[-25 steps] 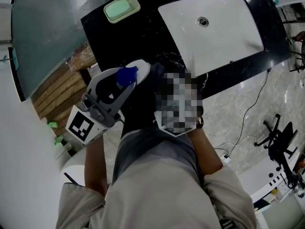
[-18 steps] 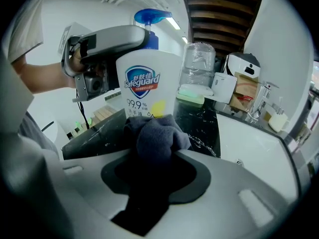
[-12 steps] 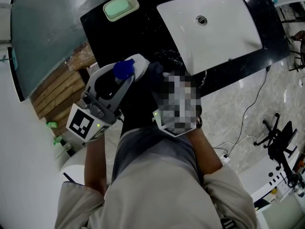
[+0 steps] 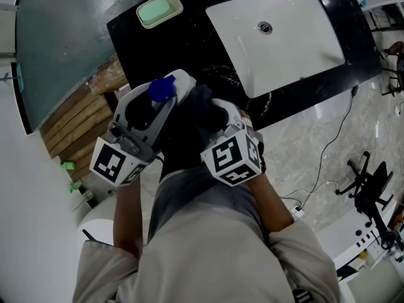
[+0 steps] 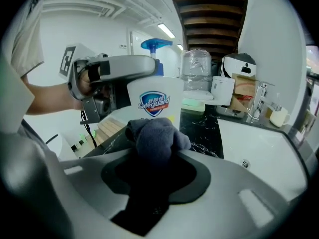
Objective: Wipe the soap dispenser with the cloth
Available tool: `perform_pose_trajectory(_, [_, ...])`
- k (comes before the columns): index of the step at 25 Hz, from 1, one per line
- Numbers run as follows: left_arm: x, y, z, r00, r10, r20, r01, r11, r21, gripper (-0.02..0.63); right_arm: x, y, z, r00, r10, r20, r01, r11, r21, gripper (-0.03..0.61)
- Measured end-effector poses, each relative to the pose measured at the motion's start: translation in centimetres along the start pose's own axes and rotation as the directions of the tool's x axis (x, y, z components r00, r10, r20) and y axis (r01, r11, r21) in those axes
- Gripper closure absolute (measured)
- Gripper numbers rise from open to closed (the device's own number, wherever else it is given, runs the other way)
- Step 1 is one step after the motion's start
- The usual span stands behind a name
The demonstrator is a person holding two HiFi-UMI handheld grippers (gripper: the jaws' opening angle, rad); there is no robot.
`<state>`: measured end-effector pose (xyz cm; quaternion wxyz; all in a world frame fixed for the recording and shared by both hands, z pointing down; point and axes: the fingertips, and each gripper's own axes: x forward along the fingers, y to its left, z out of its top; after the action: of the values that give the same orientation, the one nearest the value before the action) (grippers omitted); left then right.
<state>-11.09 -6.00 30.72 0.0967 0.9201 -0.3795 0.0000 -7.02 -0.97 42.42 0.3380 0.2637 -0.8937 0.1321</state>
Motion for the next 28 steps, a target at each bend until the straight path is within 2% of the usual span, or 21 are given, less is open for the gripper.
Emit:
perform_pose_trajectory(8, [0.2, -0.2, 0.0, 1.0, 0.005, -0.009, -0.005, 1.0, 0.02, 0.485, -1.8, -0.3, 2.2, 0.996, 0.012, 0.093, -0.016, 0.999, 0.042, 0.454])
perform_pose_trajectory(14, [0.2, -0.4, -0.1, 1.0, 0.005, -0.018, -0.005, 1.0, 0.023, 0.485, -2.7, -0.6, 3.3, 0.987, 0.033, 0.155, -0.053, 0.99, 0.128, 0.454])
perform_pose_trajectory(28, [0.3, -0.4, -0.1, 1.0, 0.012, -0.015, -0.011, 1.0, 0.024, 0.485, -4.1, -1.4, 5.2, 0.973, 0.034, 0.228, -0.07, 0.986, 0.15, 0.454])
